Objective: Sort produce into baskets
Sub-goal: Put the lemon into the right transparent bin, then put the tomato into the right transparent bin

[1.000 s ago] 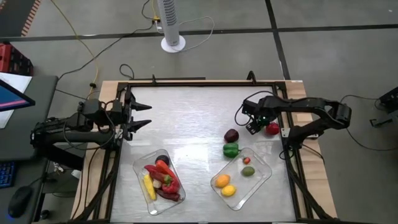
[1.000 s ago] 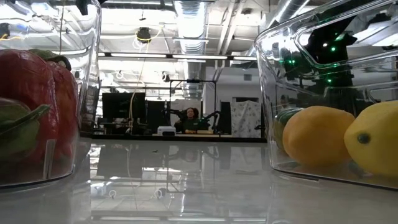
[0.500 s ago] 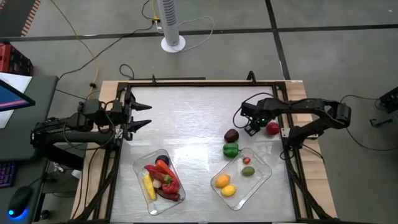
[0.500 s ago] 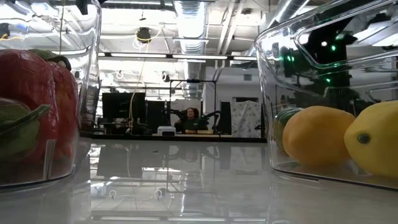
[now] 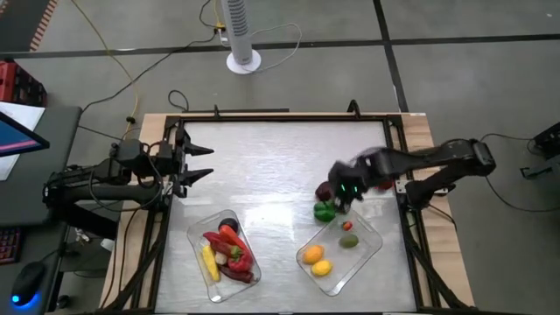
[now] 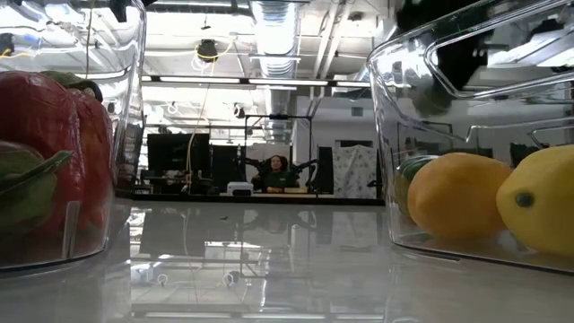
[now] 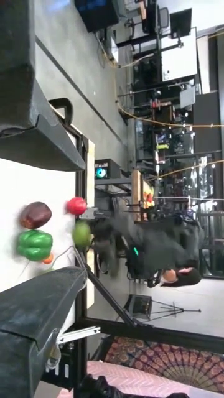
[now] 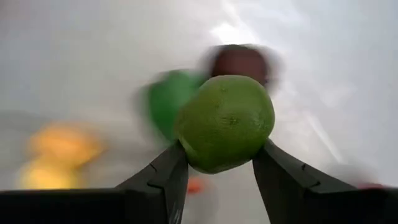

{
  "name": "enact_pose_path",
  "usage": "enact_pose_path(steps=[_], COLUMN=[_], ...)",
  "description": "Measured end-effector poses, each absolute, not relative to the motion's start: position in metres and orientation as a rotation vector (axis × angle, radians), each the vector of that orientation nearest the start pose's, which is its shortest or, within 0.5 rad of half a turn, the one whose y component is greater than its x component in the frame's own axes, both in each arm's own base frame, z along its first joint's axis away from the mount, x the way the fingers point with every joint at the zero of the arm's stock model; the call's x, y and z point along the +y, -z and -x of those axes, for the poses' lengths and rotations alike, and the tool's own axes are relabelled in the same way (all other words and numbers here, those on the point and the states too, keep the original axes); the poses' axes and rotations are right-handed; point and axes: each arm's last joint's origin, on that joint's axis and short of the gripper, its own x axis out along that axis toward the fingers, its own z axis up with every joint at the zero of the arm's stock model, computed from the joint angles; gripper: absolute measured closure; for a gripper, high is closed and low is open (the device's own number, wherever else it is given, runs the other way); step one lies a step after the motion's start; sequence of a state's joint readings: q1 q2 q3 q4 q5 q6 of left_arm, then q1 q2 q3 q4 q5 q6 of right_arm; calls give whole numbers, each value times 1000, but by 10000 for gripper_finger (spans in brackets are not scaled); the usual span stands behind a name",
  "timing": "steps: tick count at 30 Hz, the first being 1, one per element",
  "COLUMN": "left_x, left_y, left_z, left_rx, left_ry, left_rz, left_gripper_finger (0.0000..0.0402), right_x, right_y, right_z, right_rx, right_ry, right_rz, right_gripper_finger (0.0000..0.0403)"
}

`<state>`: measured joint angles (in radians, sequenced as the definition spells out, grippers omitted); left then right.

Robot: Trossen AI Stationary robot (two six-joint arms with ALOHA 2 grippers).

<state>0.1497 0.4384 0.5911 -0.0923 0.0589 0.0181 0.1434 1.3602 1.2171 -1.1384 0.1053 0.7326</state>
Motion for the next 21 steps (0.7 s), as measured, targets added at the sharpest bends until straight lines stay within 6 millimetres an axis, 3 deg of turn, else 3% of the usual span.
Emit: enact_pose_path(steps=[3, 6, 11, 16, 21], left_x=[15, 15, 15, 15, 15], left_y=[-318, -318, -318, -318, -318], left_z=[-109, -109, -109, -109, -109], left_rx=[-57, -57, -58, -58, -59], left_ry=[-92, -91, -91, -91, -91], left_rz=[-24, -23, -20, -19, -19], left_gripper_finger=[150, 150, 150, 150, 150], right_x=[71, 103, 134, 141, 120], right_y=[-302, -299, -287, -283, -294], right_z=[-239, -228, -208, -199, -190], right_rx=[1169, 1175, 1195, 1227, 1303], right_ry=[305, 287, 373, 412, 547], right_rz=[-475, -483, -543, -541, -486], right_gripper_finger=[205, 192, 155, 122, 108])
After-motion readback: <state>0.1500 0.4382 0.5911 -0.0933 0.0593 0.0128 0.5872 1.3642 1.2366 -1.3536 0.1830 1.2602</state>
